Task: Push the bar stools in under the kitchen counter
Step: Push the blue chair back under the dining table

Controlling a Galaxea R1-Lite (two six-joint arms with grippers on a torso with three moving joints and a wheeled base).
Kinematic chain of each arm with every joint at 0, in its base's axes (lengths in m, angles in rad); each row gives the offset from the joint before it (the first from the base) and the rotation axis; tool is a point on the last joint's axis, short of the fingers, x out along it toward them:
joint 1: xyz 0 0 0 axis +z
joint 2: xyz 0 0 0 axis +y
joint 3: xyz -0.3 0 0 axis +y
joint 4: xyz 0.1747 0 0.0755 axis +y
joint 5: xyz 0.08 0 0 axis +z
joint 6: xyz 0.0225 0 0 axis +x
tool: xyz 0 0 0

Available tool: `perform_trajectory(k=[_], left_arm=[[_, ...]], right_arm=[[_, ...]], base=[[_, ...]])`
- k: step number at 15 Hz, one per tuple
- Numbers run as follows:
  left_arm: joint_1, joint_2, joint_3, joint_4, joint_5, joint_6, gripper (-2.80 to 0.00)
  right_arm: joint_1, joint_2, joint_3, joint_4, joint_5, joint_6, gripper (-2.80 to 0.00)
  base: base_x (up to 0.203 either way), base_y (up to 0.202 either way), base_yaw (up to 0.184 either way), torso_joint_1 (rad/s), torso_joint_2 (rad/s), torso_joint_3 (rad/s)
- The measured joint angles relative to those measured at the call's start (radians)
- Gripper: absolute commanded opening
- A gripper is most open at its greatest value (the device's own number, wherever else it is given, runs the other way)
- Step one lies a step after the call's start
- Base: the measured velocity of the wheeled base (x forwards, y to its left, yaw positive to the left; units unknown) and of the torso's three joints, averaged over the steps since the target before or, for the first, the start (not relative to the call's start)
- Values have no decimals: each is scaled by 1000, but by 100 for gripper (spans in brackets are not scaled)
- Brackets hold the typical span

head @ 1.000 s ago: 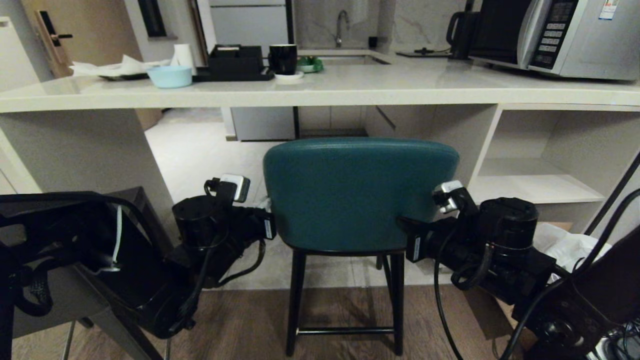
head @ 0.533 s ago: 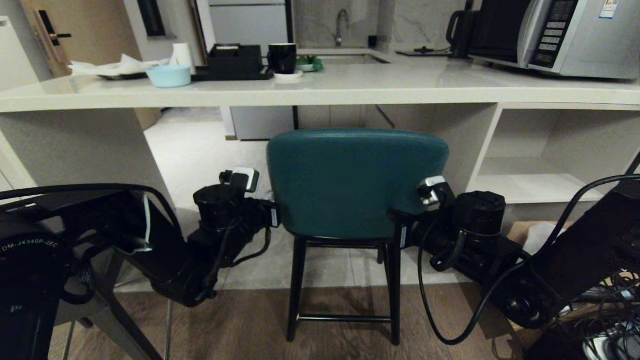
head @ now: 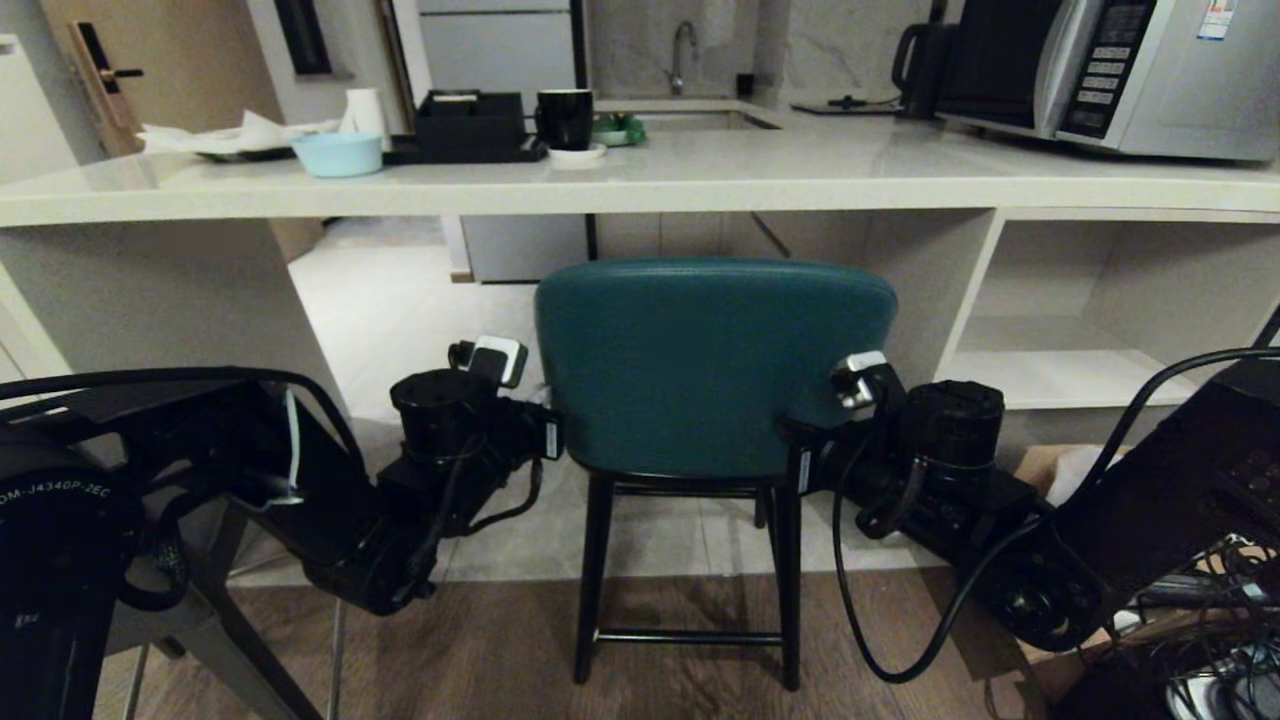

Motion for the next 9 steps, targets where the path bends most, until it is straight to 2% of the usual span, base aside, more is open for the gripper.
perform_trajectory(k=[9], left_arm=[[1, 0, 0, -4, -1, 0, -280]], right_arm=[[0, 6, -11, -9, 0, -4, -280]], base=[[190, 0, 3, 3, 5, 2]])
